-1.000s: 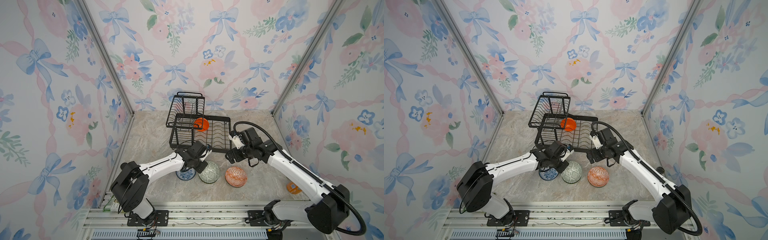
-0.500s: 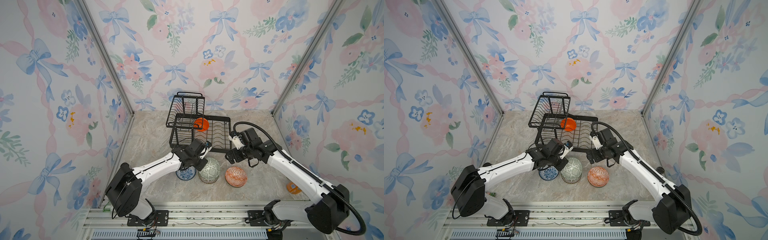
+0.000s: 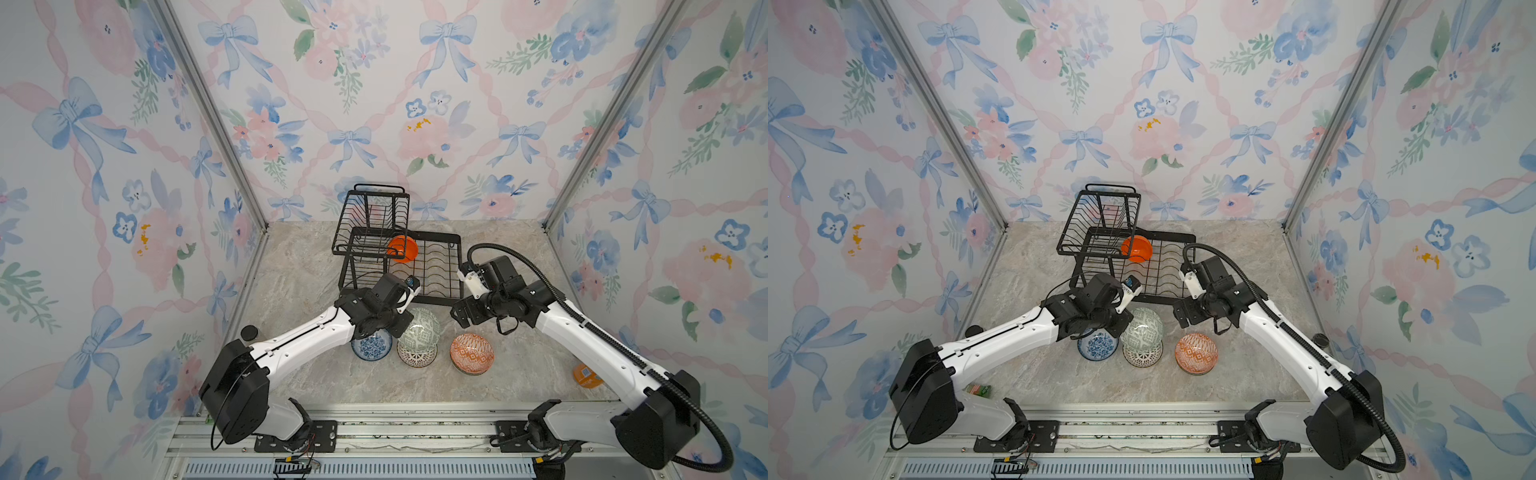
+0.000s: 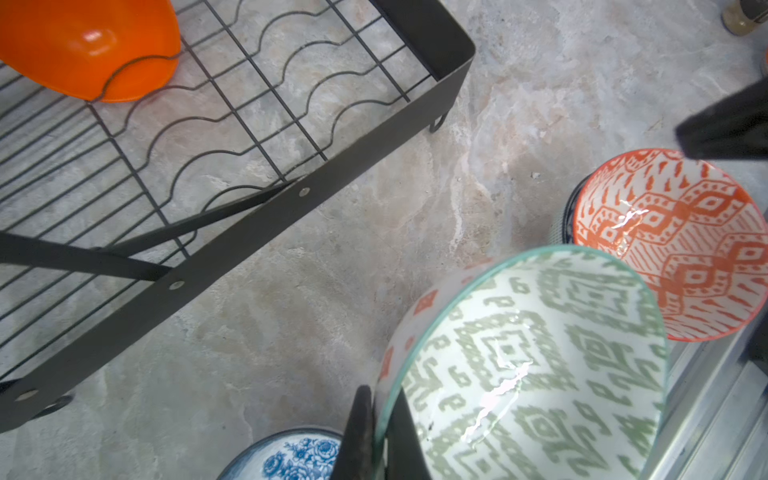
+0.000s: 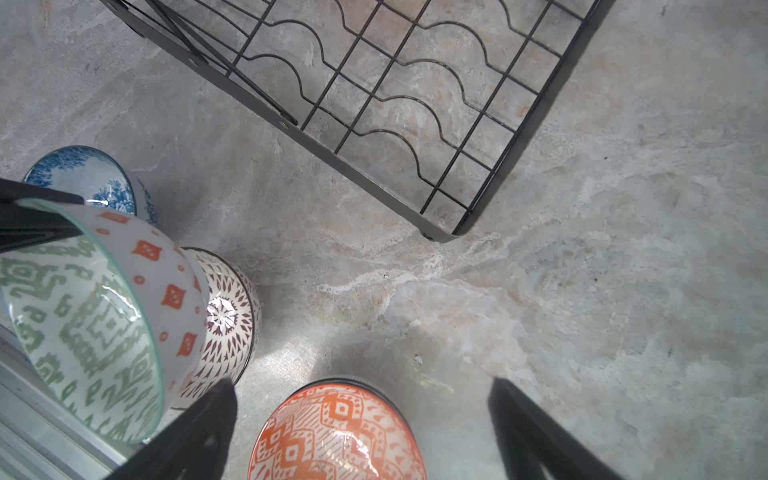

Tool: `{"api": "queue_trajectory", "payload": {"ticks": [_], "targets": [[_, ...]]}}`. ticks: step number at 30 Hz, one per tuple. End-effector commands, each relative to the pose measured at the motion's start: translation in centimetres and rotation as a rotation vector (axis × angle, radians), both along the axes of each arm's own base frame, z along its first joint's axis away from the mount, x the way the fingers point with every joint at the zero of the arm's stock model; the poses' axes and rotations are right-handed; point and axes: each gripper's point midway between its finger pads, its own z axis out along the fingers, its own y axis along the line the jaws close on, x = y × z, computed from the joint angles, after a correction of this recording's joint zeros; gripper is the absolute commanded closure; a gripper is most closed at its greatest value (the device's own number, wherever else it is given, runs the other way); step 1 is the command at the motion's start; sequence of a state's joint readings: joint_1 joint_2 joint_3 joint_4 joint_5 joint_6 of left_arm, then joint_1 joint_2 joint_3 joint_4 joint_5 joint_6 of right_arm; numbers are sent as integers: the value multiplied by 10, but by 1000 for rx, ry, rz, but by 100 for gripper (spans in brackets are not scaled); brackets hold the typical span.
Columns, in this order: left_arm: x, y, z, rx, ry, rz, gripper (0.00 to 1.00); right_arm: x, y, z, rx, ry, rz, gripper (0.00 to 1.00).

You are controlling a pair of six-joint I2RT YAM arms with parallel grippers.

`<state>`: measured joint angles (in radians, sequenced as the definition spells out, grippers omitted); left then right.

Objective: Load the bowls into the dish rack
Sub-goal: 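Lift the green-patterned bowl with the left gripper toward the dish rack, then bring the green bowl to the right gripper and grasp its rim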

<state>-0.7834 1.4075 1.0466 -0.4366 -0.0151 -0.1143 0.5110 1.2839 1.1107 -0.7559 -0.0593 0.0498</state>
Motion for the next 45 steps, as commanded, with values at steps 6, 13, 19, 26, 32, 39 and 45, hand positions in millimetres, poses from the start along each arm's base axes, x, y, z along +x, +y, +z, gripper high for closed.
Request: {"api": "queue_trajectory", "payload": {"ticks": [6,13,19,26,32,39,45], "targets": [[26,11,58,-115,-165,114,100,9,0,44,105,-114,-31,3],[38,-2,97,-208,-269,97,100,19,0,89,182,-234,-57,3],[52,-10,121,-232,-338,97,100,21,1,122,244,-313,-71,3],[70,-19,133,-260,-372,104,100,22,5,135,294,-330,-79,3],[85,-26,136,-275,-387,118,100,24,13,144,327,-339,-67,3],[90,-36,137,-290,-394,101,100,34,28,138,332,-331,-69,3],[91,-39,146,-308,-409,101,100,44,37,126,315,-302,-106,3]]}}
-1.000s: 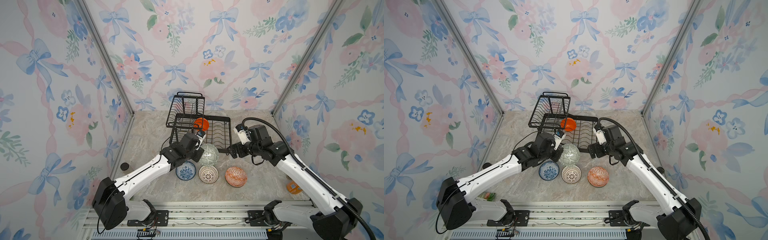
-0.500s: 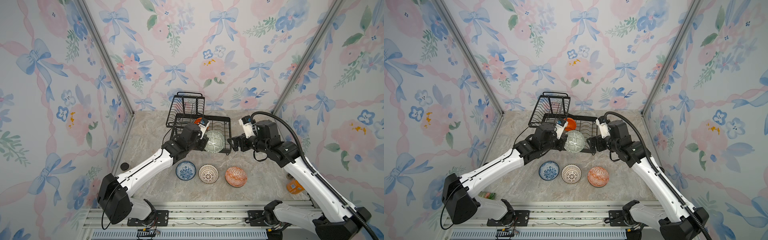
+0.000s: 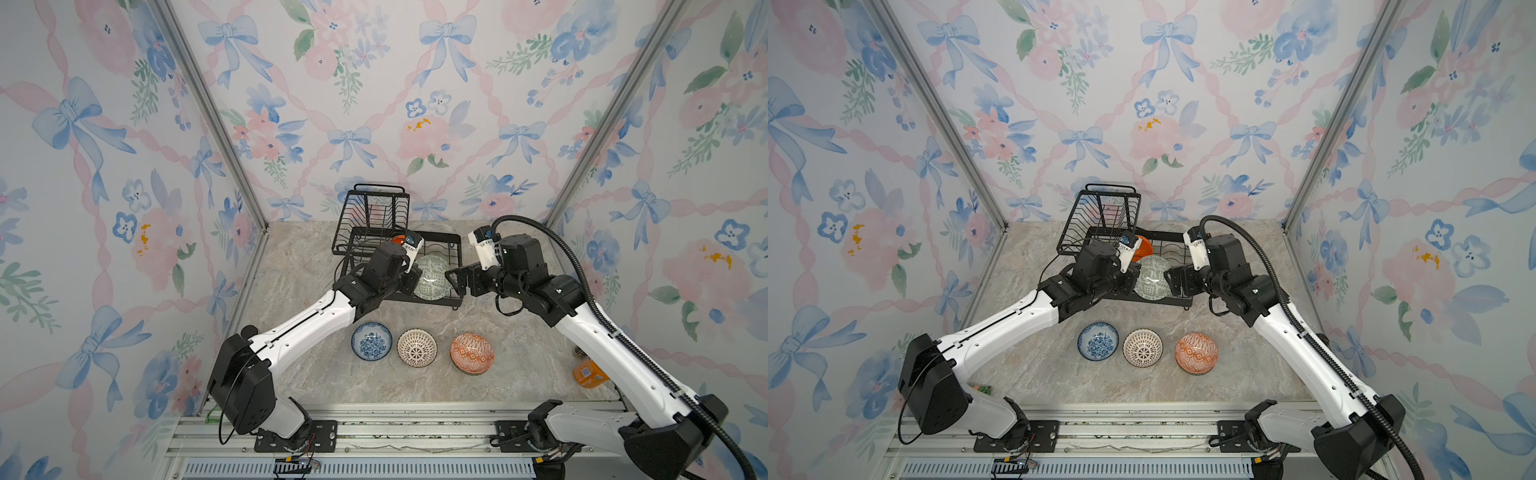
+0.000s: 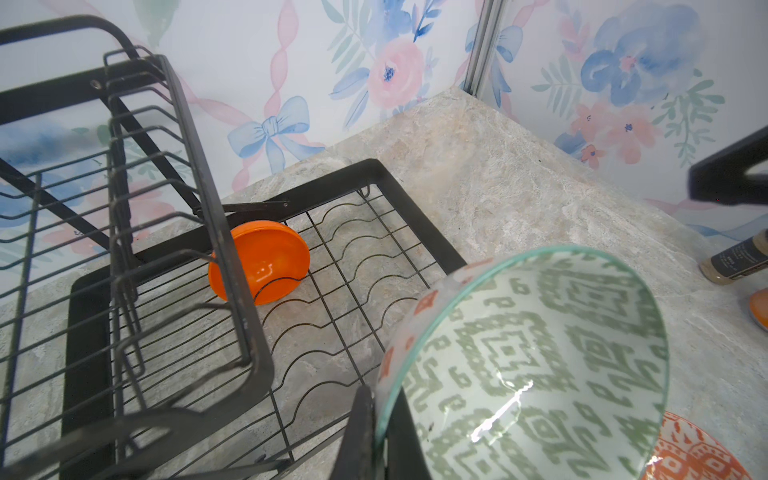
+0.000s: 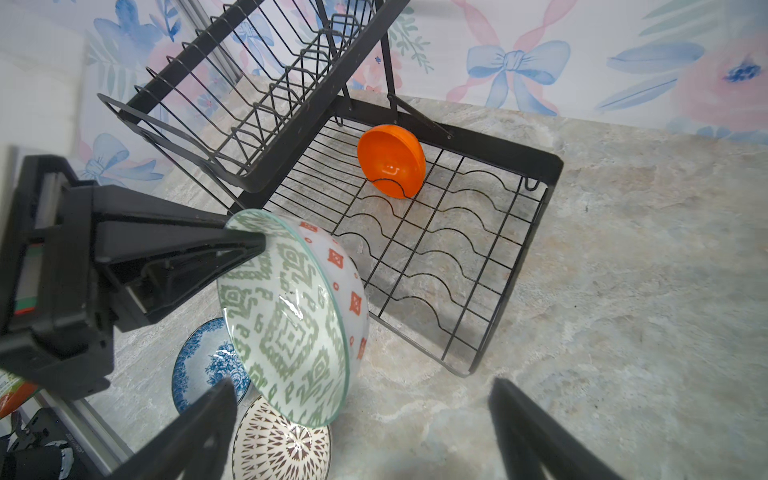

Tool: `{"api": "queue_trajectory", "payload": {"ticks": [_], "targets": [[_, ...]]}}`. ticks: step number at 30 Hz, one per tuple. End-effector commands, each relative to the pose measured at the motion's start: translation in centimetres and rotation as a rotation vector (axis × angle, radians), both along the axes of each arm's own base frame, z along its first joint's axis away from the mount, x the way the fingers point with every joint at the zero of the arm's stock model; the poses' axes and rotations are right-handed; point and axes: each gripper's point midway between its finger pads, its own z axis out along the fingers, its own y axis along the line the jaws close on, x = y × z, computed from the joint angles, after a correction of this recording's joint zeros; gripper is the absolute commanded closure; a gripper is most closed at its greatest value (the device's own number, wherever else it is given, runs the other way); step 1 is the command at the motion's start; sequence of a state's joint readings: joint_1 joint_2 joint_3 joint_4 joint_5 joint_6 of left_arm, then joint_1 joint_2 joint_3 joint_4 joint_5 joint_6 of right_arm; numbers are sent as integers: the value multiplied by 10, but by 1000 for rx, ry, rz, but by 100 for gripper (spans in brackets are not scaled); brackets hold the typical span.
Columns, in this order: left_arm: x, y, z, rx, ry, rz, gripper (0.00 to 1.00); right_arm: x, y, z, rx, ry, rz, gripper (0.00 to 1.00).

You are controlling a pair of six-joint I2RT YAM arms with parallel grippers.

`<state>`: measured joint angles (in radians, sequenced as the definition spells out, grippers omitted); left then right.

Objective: Load the bowls into the dish rack
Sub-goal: 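Bring the green bowl to the right gripper and grasp its rim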

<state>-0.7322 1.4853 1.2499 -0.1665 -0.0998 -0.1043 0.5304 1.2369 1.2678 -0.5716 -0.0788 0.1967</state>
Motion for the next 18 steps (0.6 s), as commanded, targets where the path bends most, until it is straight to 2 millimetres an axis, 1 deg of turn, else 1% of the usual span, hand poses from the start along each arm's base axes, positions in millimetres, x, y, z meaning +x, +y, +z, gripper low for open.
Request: {"api": "queue_trajectory", "payload": {"ticks": [1,6,9,14,18], "targets": [[7,-11,38,-78,-89,-15,100,9,5,14,35,-30,-37,3],[6,-16,40,-85,-93,-23,100,17,1,6,27,-18,-96,3],[6,-20,41,-85,-98,-24,100,21,2,2,42,-7,-117,0],[6,-25,41,-91,-99,-27,100,26,7,-1,76,6,-130,9],[4,-28,41,-96,-96,-34,100,29,8,-7,64,21,-131,25]]}}
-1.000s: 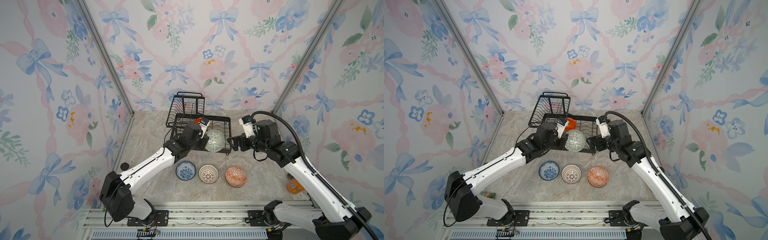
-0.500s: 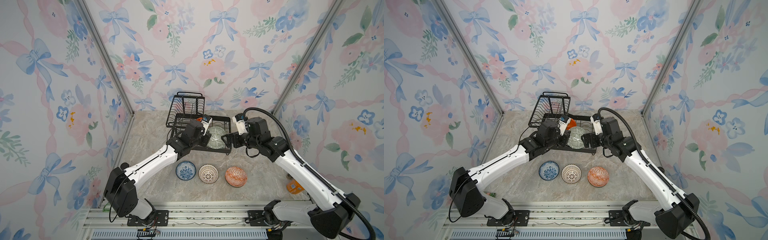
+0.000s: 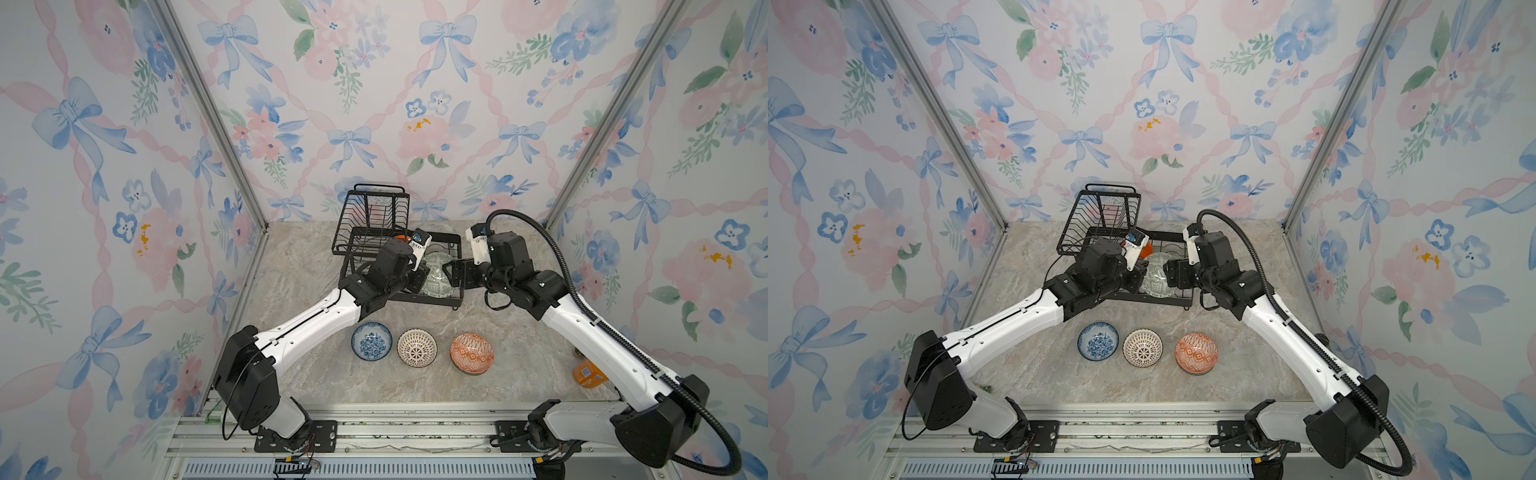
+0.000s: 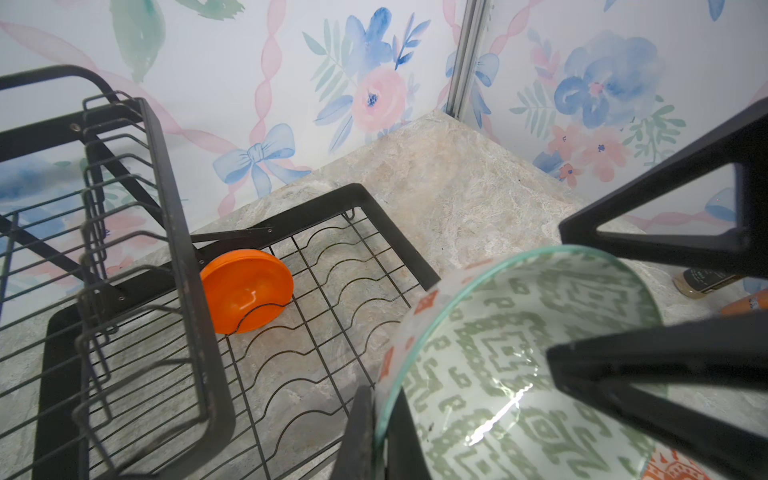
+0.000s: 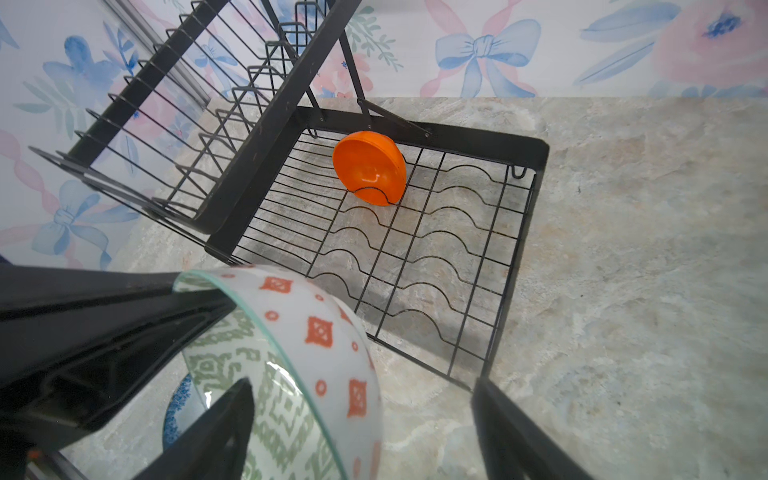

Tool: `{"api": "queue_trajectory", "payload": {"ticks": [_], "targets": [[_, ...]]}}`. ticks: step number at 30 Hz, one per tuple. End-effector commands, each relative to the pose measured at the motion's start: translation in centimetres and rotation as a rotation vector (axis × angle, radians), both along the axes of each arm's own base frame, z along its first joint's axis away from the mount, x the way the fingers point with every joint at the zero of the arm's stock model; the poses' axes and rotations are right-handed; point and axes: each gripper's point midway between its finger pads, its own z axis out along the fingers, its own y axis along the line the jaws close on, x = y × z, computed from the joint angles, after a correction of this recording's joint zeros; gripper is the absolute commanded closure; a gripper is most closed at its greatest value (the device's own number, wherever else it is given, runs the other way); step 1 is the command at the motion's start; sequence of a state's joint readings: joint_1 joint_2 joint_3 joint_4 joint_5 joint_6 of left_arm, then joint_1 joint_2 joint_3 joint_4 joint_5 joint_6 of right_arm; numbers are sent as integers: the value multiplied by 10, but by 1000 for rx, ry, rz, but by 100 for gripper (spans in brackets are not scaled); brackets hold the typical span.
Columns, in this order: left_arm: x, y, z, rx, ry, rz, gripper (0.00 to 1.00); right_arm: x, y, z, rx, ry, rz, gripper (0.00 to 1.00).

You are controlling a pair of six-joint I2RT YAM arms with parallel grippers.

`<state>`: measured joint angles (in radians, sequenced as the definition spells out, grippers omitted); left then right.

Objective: Load the bowls into the dish rack
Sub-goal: 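Bring the green bowl to the right gripper and grasp its rim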

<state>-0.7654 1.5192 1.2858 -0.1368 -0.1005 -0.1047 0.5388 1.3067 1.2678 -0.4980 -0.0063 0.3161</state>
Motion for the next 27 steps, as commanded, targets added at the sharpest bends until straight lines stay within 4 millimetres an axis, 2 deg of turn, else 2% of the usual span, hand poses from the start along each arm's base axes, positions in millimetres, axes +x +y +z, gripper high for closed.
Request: {"api": "queue_trajectory", "payload": {"ticks": [1,7,14,18,27], "targets": [[5,-8,33,-76,-72,-3,100,5,5,2,16,-6,-10,29],[4,-8,38,-84,-82,-4,100,4,8,-4,7,13,7,41],[4,-9,40,-89,-84,-10,100,2,10,-14,-5,39,17,43],[2,-10,39,-93,-81,-17,100,3,11,-15,-5,41,22,56],[1,-11,38,-93,-77,-25,100,4,11,-14,-10,39,19,73]]}}
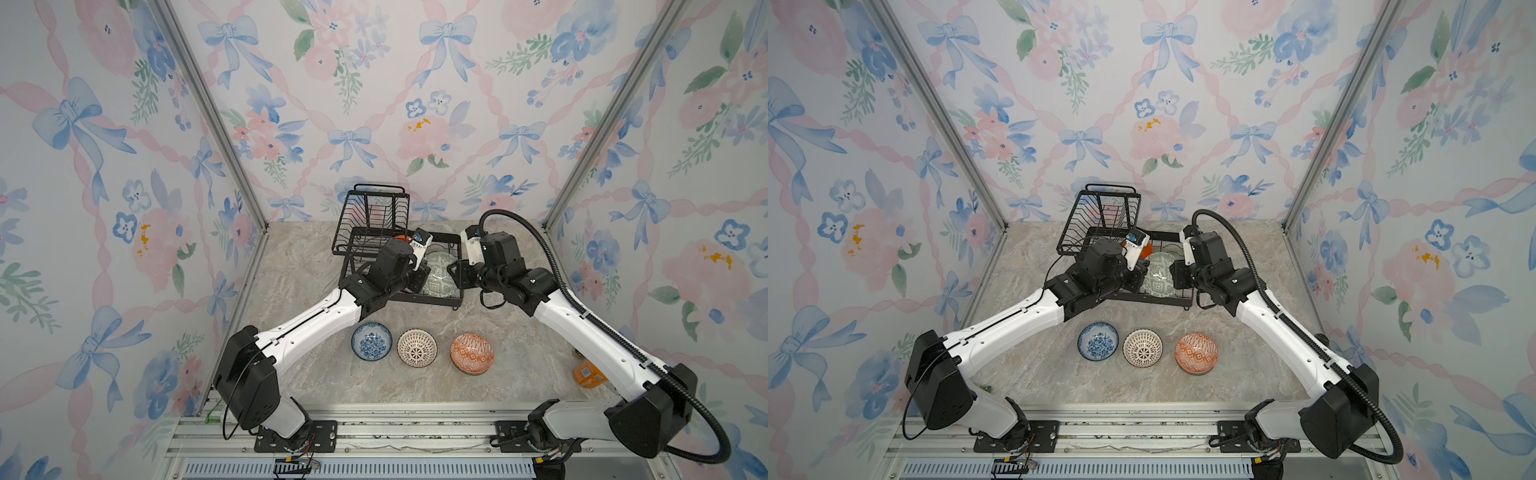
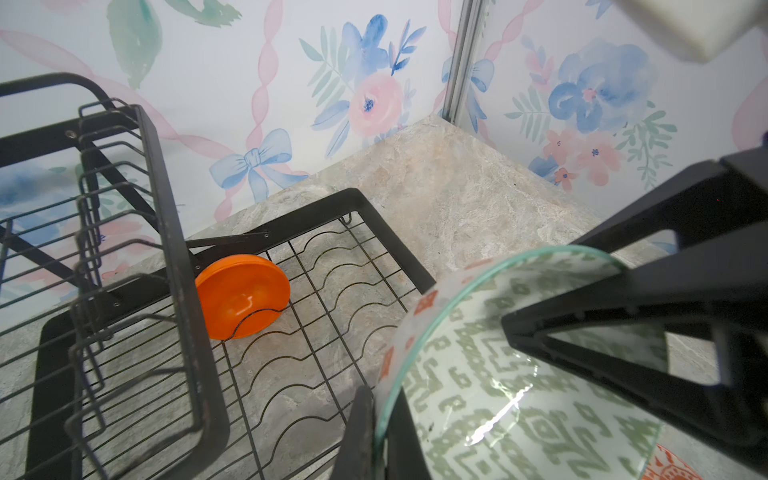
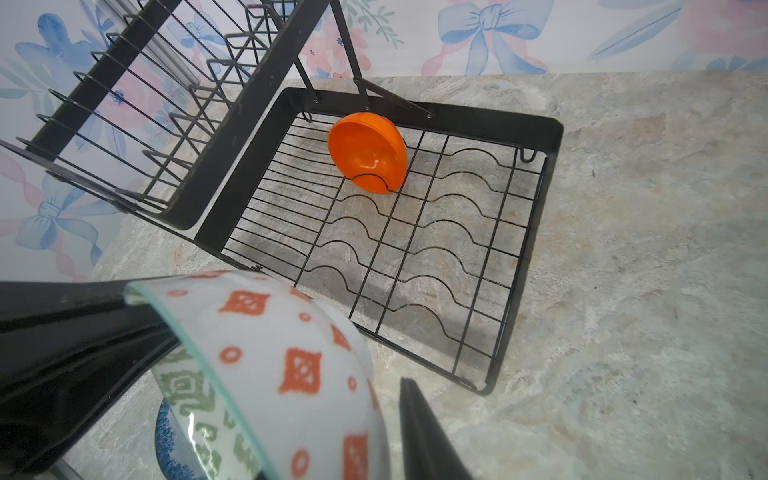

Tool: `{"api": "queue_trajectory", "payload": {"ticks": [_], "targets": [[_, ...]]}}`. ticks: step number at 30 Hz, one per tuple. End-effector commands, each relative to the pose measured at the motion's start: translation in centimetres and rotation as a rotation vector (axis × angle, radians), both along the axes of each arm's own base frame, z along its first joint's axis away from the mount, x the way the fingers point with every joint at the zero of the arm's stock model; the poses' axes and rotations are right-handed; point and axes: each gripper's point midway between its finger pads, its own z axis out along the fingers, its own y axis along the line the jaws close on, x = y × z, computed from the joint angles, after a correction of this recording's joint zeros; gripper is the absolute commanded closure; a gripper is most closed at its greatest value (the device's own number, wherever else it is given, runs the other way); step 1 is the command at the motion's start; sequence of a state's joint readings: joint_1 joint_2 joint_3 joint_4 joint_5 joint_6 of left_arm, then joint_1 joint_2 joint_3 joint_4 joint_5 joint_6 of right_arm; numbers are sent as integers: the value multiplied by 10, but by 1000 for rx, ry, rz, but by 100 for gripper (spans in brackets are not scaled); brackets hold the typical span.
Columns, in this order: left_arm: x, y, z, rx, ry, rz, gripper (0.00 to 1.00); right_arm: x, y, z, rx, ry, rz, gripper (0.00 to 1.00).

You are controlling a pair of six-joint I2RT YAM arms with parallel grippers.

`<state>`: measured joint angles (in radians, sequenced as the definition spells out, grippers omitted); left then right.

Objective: Load the bowls into the dish rack
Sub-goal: 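Bring the green bowl to the right gripper and grasp its rim, then open the left gripper and withdraw it while the right gripper carries the green bowl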

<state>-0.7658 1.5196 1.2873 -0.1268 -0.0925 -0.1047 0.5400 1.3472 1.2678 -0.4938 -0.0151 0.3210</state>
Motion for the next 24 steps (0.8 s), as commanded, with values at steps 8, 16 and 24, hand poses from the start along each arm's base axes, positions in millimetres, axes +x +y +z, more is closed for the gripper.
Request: {"api": "queue_trajectory", "payload": {"ticks": [8,16,24], "targets": [[3,-10,31,-84,-58,-19,100,1,7,5,4,-6,18,87],[2,-11,29,-87,-51,-30,100,2,4,5,-9,-10,9,100],[3,-3,20,-81,6,-67,44,10,-4,13,-34,-62,24,100]]}}
